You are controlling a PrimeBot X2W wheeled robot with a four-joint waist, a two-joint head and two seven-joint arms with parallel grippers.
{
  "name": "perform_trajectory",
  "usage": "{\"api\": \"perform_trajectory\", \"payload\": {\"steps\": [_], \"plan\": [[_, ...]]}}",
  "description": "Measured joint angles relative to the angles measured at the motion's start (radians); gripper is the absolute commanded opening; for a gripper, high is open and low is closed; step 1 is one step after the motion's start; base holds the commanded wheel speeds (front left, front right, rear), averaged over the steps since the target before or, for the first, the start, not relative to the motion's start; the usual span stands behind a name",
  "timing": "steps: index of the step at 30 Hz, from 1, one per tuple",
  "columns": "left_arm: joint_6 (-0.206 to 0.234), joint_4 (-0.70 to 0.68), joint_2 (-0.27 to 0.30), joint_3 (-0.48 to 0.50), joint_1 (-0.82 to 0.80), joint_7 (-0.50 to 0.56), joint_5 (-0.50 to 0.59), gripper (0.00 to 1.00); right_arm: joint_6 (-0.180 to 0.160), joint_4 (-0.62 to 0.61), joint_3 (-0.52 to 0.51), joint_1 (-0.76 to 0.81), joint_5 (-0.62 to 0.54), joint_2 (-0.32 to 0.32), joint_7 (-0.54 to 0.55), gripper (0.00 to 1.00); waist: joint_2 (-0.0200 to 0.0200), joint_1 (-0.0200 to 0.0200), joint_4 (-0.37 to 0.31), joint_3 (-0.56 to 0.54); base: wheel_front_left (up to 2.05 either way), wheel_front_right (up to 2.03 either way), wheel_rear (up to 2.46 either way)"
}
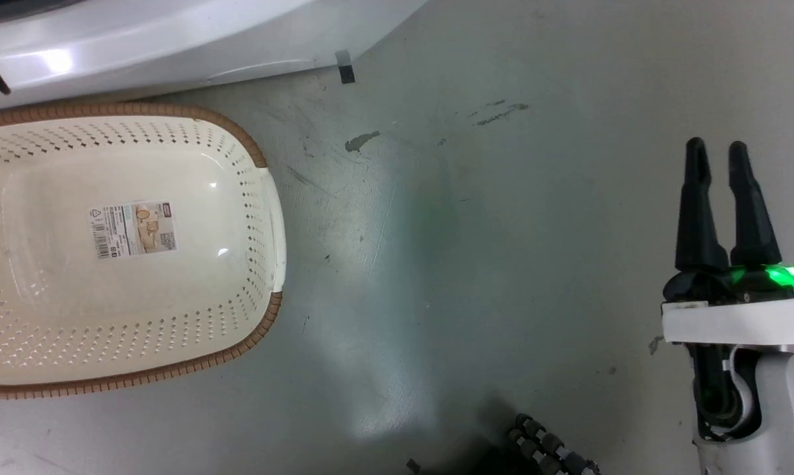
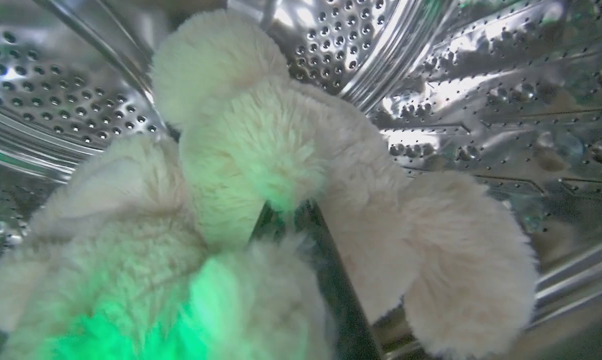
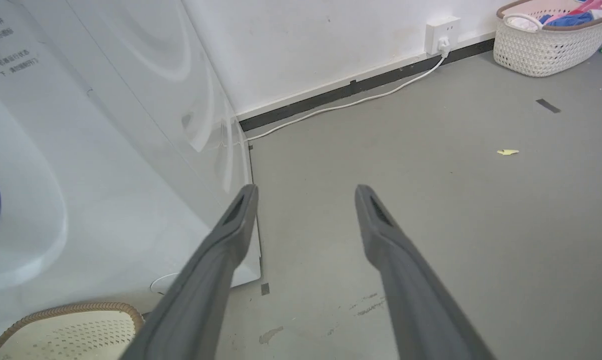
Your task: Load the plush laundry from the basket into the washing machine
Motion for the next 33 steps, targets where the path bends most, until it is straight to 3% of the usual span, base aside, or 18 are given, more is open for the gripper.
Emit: {"api": "perform_trajectory", "payload": {"steps": [3,4,5,12,21,27,33], "plan": [[-0.007,0.047,-0.019,0.001,-0.011,-0.007,-0.016,0.02,0.000,0.000,0.008,0.000,0.000,0.000,0.000,1.00,-0.0001,0.0000,0.004,0.000,0.00,0.00,0.00],[-0.007,0.061,-0.023,0.000,-0.015,-0.013,-0.018,0.45,0.000,0.000,0.008,0.000,0.000,0.000,0.000,1.00,0.0000,0.0000,0.005,-0.001,0.00,0.00,0.00],[-0.005,0.074,-0.027,0.000,-0.019,-0.014,-0.020,1.00,0.000,0.000,0.006,-0.001,-0.001,0.000,0.000,1.00,0.0000,0.0000,0.007,-0.003,0.00,0.00,0.00],[0.006,0.150,-0.058,0.002,-0.003,-0.119,-0.050,1.00,0.000,0.000,-0.029,-0.004,-0.035,0.000,0.000,1.00,0.0000,0.0000,0.031,-0.053,0.00,0.00,0.00],[-0.005,0.187,-0.142,0.030,0.211,-0.304,-0.144,1.00,0.000,0.006,-0.057,0.056,-0.128,0.000,0.000,1.00,0.0000,-0.0003,0.086,-0.229,0.00,0.00,0.00],[-0.017,0.100,-0.196,0.026,0.427,-0.321,-0.179,1.00,0.000,0.025,-0.076,0.138,-0.187,0.000,0.000,1.00,0.0000,-0.0004,0.146,-0.377,0.00,0.00,0.00],[-0.015,-0.106,-0.217,0.046,0.721,-0.322,-0.216,1.00,0.000,0.030,-0.083,0.229,-0.229,0.000,0.000,1.00,0.0000,-0.0005,0.211,-0.531,0.00,0.00,0.00]]}}
